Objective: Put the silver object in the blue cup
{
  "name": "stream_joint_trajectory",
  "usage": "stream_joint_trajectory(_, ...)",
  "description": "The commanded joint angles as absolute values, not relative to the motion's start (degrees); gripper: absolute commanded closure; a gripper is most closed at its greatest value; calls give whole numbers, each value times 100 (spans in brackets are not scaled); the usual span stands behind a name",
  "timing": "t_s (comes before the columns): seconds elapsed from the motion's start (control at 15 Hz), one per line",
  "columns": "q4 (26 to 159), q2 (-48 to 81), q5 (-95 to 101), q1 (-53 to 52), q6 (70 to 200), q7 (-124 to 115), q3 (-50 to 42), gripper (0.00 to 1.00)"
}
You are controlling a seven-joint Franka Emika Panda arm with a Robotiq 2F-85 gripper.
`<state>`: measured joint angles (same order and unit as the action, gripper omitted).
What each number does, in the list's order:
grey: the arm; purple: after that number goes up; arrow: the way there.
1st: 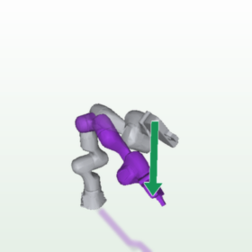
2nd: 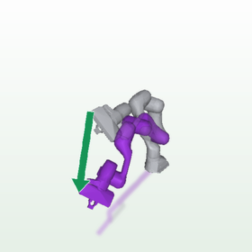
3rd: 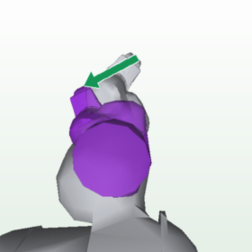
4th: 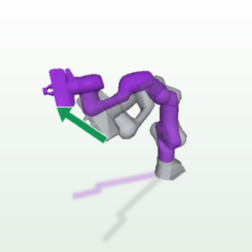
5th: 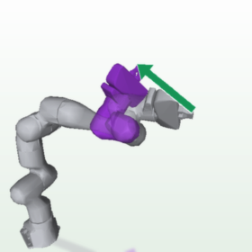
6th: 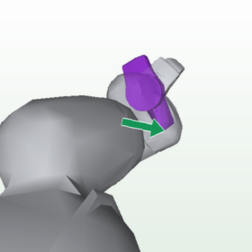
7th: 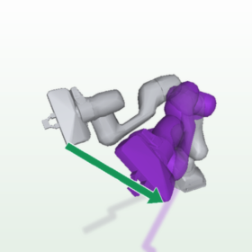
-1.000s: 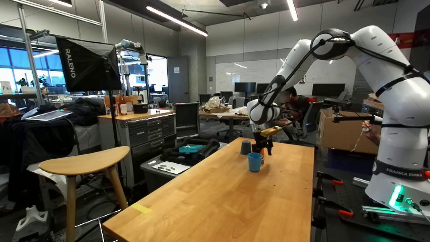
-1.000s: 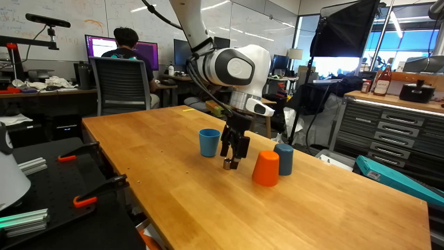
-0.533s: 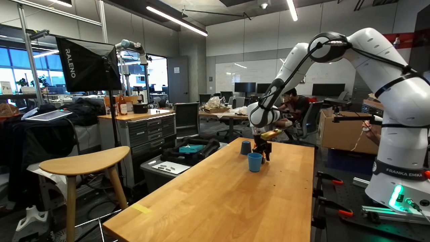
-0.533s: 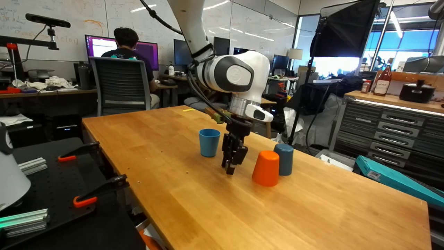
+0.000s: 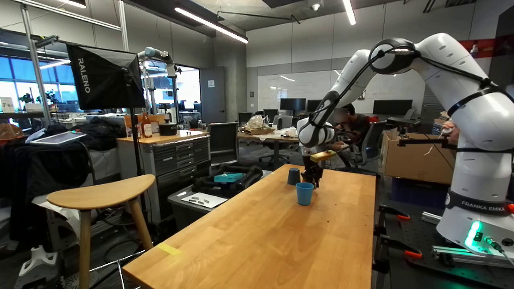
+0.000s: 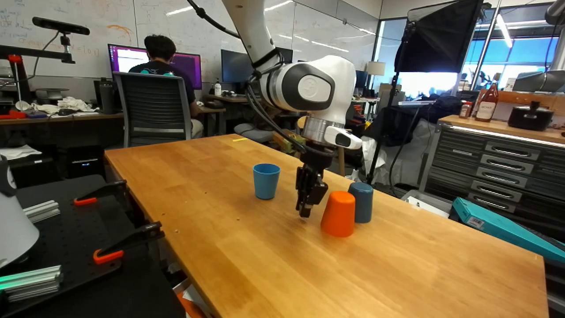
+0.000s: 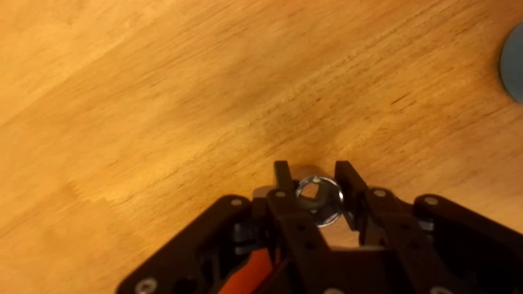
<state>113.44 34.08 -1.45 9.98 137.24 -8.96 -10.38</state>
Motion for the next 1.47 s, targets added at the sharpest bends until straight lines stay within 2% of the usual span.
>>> stream_joint_trajectory(0.0,11618,2706,-283,1129,13477,-410,-885,88)
stream_joint_trajectory(0.73,11549,2076,-848,1235,11532,1129,-530,88)
stream_joint_trajectory(1.4,11627,2111,-1497,1177,11701,1389,-325,88)
